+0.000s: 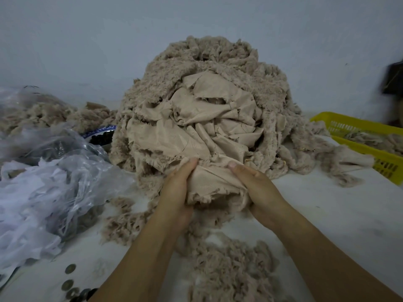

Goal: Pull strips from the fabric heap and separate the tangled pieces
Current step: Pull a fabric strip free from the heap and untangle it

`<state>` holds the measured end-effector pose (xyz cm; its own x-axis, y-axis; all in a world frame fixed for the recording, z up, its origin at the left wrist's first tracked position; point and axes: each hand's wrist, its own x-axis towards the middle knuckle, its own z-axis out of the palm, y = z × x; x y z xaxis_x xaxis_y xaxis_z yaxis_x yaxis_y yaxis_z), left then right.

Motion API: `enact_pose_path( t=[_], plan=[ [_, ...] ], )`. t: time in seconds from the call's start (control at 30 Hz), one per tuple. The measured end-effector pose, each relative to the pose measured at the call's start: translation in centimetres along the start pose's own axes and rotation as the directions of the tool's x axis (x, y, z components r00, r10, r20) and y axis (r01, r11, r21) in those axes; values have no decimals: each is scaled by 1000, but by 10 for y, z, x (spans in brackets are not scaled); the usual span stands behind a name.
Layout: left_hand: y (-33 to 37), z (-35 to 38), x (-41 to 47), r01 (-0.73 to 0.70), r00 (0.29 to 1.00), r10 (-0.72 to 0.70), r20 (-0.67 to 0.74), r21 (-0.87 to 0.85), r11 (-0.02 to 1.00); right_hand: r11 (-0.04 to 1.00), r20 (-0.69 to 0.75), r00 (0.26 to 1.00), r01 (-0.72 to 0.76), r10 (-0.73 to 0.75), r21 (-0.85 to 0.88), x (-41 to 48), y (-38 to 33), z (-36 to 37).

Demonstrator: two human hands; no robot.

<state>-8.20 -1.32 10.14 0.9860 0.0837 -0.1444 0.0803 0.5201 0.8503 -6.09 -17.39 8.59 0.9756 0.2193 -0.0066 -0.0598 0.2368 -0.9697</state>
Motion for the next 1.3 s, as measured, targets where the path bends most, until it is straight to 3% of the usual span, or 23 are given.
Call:
enact_pose_path(
  t=[0.13,0.33,0.4,0.5,0.57,0.6,0.7,0.83,0.93,1.03,1.17,1.3],
  plan=[
    [1,-4,2,23,1000,-25,-7,-131,991,968,-7,994,-109,113,228,0,-5,-4],
    [7,-13,7,23,1000,-29,-12,-328,944,968,-27,992,-116,125,223,0,-2,-1],
    [15,-24,9,-65,997,42,-62,-428,901,956,-7,992,-120,126,266,-1,-4,-7],
    [18,-35,14,-200,978,152,-141,-447,872,944,-91,987,-95,130,317,5,-3,-23],
    [12,-29,15,-208,975,165,-148,-352,912,984,-163,983,-53,81,168,10,1,-24],
    [8,-25,13,-210,973,173,-153,-274,939,1000,-203,979,-24,25,8,10,5,-23],
    [-3,-15,8,-221,970,217,-110,-19,975,899,-154,968,115,-196,-424,6,10,-15],
    [-12,-8,4,-311,934,345,-92,262,914,788,-20,922,319,-387,-527,-5,6,1],
    [-23,-2,1,-351,930,365,46,410,842,765,91,954,284,-285,-578,-9,13,14],
    [-28,2,-3,-342,936,343,74,415,843,777,-3,944,271,-331,-568,-5,14,15],
    [-26,2,-1,-274,962,265,69,210,938,872,-178,930,218,-322,-438,3,10,2],
    [-26,5,1,-124,986,116,123,61,990,850,-143,925,252,-352,-463,4,12,2]
  ],
)
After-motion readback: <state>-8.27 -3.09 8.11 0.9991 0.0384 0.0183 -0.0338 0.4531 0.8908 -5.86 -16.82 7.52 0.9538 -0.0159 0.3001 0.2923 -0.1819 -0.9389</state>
